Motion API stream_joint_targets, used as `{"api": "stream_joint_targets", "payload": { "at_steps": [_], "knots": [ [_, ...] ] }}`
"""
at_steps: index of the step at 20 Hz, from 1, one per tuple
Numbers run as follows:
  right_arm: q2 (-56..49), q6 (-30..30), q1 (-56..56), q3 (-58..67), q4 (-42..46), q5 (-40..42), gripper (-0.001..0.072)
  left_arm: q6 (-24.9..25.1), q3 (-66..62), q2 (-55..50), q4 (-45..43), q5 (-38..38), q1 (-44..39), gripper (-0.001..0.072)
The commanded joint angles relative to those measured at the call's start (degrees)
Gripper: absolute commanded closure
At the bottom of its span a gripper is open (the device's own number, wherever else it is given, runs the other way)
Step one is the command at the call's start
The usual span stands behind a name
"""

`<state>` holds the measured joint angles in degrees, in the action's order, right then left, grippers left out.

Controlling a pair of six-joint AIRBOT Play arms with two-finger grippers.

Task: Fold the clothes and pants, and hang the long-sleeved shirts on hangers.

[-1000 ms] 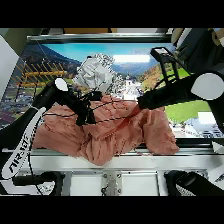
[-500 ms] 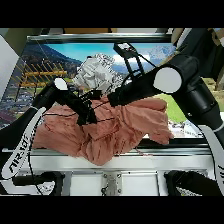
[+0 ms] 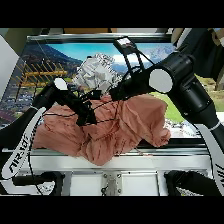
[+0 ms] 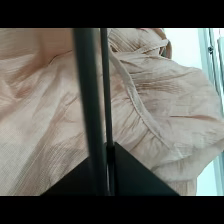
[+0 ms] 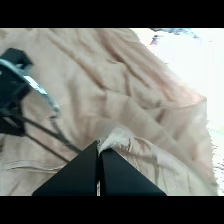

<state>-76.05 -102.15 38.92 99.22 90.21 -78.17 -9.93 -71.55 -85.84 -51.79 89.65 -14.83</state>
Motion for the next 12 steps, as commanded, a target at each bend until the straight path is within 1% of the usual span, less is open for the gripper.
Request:
{"api": "stream_joint_targets", "payload": {
  "at_steps": [1, 3, 5, 7, 9, 12],
  "knots": [
    [1.5, -3.2, -0.1, 0.1, 11.6, -4.1, 0.0706, 0.1, -0.1, 0.0, -0.1, 0.3, 0.1, 0.0698],
    [1.7, -3.1, -0.1, 0.1, 14.5, -6.7, 0.0706, 0.1, -0.1, 0.0, -0.1, 0.4, 0.1, 0.0698],
    [1.6, -3.1, 0.0, 0.0, 13.4, -4.7, 0.0706, 0.1, -0.1, 0.0, -0.1, 0.4, 0.1, 0.0698],
    [1.2, -3.0, 0.2, 0.0, 9.6, -1.0, 0.0706, 0.1, -0.1, 0.0, -0.1, 0.4, 0.1, 0.0698],
    [0.5, -2.3, 0.2, 0.0, 3.7, 1.5, 0.0706, 0.1, -0.1, 0.0, -0.1, 0.4, 0.1, 0.0698],
    [-0.9, 0.8, 0.6, 0.0, -5.3, 3.1, 0.0705, 0.1, -0.1, 0.0, -0.1, 0.3, 0.1, 0.0698]
  ]
}}
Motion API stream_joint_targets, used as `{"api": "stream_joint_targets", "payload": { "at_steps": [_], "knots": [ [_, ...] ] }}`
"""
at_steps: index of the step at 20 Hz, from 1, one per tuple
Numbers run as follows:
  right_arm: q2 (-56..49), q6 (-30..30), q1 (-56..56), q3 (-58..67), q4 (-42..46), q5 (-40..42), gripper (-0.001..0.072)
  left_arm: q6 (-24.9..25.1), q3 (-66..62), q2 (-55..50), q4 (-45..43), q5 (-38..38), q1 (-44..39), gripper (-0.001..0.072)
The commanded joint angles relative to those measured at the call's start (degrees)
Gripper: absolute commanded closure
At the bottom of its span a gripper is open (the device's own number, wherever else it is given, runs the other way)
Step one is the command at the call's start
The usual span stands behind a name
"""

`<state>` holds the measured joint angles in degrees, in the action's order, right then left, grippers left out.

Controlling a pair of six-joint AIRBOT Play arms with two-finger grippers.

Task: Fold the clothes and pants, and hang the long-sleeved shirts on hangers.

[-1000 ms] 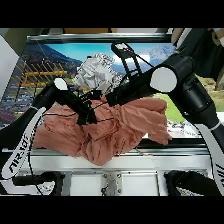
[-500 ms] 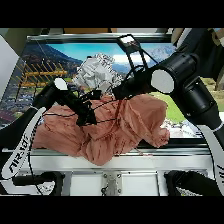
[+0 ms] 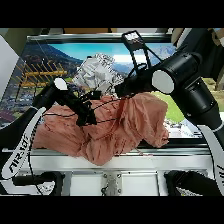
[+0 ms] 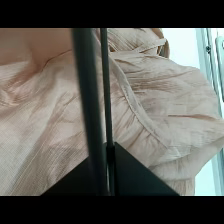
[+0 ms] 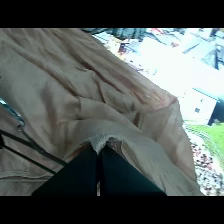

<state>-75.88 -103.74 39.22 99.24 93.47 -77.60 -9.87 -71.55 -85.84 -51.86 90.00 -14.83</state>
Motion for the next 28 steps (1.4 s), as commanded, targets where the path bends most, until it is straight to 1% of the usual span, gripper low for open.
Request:
{"api": "stream_joint_targets", "payload": {
  "at_steps": [1, 5, 8, 12, 13, 14, 15, 16, 19, 22, 25, 26, 28],
  "knots": [
    [-1.4, 3.3, 1.0, 0.0, -9.8, 2.7, 0.0706, 0.0, -0.1, 0.0, 0.0, 0.0, 0.1, 0.0698],
    [-2.7, 3.5, 3.1, 0.0, -10.2, 2.7, 0.0705, 0.0, -0.1, 0.0, 0.0, 0.0, 0.1, 0.0698],
    [-2.9, 4.6, 3.5, 0.0, -10.2, 2.6, 0.0702, 0.0, -0.1, 0.0, 0.0, 0.0, 0.0, 0.0698],
    [-2.9, 4.6, 3.5, 0.0, -10.2, 2.4, 0.0692, 0.0, -0.1, 0.0, 0.0, 0.0, 0.0, 0.0698],
    [-2.9, 4.6, 3.5, 0.0, -10.3, 2.1, 0.0624, 0.0, -0.1, 0.0, 0.0, 0.0, 0.1, 0.0698],
    [-2.9, 4.6, 3.5, 0.0, -10.4, 1.6, 0.0358, 0.0, -0.1, 0.0, 0.0, 0.0, 0.1, 0.0698],
    [-2.8, 5.2, 3.5, 0.0, -11.3, 1.0, 0.0132, 0.0, -0.1, 0.0, 0.0, 0.0, 0.1, 0.0698],
    [-2.6, 6.6, 3.5, 0.0, -12.6, 0.6, 0.0093, 0.0, -0.1, 0.0, 0.0, 0.0, 0.0, 0.0698],
    [-0.7, 11.1, 2.8, 0.3, -16.9, -2.2, 0.0093, 0.0, -0.1, 0.0, 0.0, 0.0, 0.1, 0.0698],
    [0.7, 15.8, -1.0, 3.0, -20.7, -10.2, 0.0093, 0.0, -0.1, 0.0, 0.0, 0.0, 0.1, 0.0698],
    [2.1, 20.3, -5.6, 3.3, -25.1, -12.3, 0.0093, 0.0, -0.1, 0.0, 0.0, 0.0, 0.1, 0.0698],
    [2.4, 23.4, -6.8, 3.3, -26.7, -13.0, 0.0093, 0.0, -0.1, 0.0, 0.0, 0.0, 0.1, 0.0698],
    [2.8, 27.7, -7.8, 3.3, -27.0, -11.8, 0.0094, 0.0, -0.1, 0.0, 0.0, 0.0, 0.1, 0.0698]
  ]
}}
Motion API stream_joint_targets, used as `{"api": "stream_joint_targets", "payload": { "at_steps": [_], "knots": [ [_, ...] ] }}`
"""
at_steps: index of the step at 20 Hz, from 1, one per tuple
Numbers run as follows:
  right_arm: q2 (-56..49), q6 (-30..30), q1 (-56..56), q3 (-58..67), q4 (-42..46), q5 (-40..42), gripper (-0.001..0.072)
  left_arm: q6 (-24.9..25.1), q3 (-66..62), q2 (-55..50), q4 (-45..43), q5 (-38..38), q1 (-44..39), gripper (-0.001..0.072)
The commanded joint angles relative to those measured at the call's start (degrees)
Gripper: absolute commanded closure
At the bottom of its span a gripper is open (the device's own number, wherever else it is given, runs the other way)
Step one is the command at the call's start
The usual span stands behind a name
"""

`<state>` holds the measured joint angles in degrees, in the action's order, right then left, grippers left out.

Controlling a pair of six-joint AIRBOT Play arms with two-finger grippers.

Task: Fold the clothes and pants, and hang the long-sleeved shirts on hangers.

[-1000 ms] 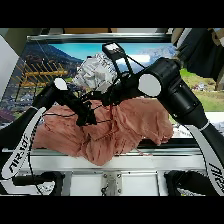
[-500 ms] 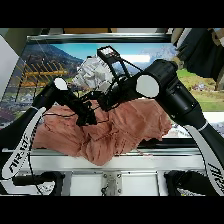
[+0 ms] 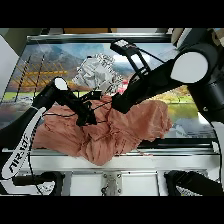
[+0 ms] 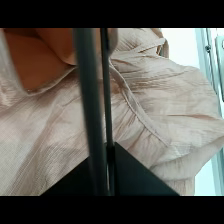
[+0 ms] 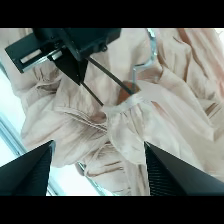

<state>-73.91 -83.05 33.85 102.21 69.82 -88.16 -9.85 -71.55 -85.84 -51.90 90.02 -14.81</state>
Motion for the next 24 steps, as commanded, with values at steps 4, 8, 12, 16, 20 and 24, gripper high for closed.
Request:
{"api": "stream_joint_targets", "payload": {
  "at_steps": [4, 8, 12, 16, 20, 24],
  "knots": [
    [1.0, 13.5, -3.0, 0.3, -2.6, -3.4, 0.0093, 0.0, -0.1, 0.0, 0.0, 0.0, 0.0, 0.0698],
    [4.5, 25.2, -14.7, -2.1, -9.9, -4.1, 0.0093, 0.0, 0.0, 0.0, 0.0, 0.0, 0.0, 0.0698],
    [13.6, 40.2, -36.8, -16.5, -21.3, -3.5, 0.0093, 0.0, 0.0, 0.0, 0.0, 0.0, 0.0, 0.0698],
    [18.2, 58.8, -55.7, -34.1, -35.3, 1.4, 0.0092, 0.0, 0.0, 0.0, 0.0, 0.0, 0.0, 0.0698],
    [15.8, 70.2, -60.8, -43.6, -42.9, -1.2, 0.0093, 0.0, -0.1, 0.0, 0.0, 0.0, 0.0, 0.0698],
    [11.4, 77.3, -58.8, -46.3, -48.9, -2.3, 0.0093, 0.0, -0.1, 0.0, 0.0, 0.0, 0.0, 0.0698]
  ]
}}
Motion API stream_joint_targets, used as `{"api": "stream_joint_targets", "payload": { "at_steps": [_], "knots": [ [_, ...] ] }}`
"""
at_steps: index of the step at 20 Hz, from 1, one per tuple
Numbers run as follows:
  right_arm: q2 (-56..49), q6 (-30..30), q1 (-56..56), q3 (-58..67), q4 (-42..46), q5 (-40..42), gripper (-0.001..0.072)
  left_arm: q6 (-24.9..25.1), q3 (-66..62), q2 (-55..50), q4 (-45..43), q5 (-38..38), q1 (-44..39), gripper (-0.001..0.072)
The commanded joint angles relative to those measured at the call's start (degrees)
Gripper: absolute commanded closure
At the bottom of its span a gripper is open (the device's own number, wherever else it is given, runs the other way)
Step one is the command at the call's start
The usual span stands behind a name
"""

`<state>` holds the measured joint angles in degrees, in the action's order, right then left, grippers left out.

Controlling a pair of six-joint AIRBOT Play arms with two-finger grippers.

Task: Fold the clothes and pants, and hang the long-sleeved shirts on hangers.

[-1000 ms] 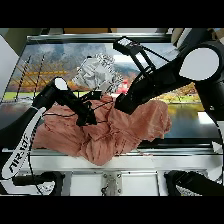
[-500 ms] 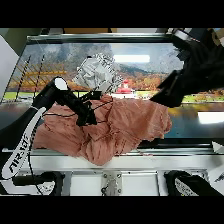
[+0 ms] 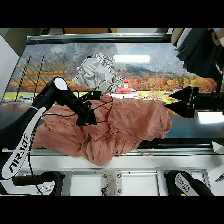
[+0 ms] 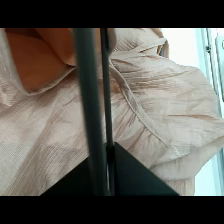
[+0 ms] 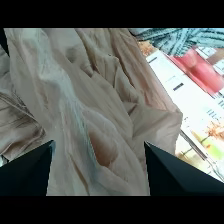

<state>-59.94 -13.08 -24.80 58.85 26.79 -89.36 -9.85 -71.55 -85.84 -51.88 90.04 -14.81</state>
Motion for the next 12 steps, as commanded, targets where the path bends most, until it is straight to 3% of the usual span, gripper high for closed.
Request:
{"api": "stream_joint_targets", "payload": {
  "at_steps": [1, 12],
  "knots": [
    [-3.9, 7.3, 1.1, -3.0, -5.9, -1.2, 0.0093, 0.0, -0.1, 0.0, 0.0, 0.0, 0.0, 0.0698],
    [-11.0, 8.8, 12.5, -3.0, -5.8, -0.9, 0.0093, 0.0, -0.1, 0.0, 0.0, 1.4, 0.0, 0.0698]
  ]
}}
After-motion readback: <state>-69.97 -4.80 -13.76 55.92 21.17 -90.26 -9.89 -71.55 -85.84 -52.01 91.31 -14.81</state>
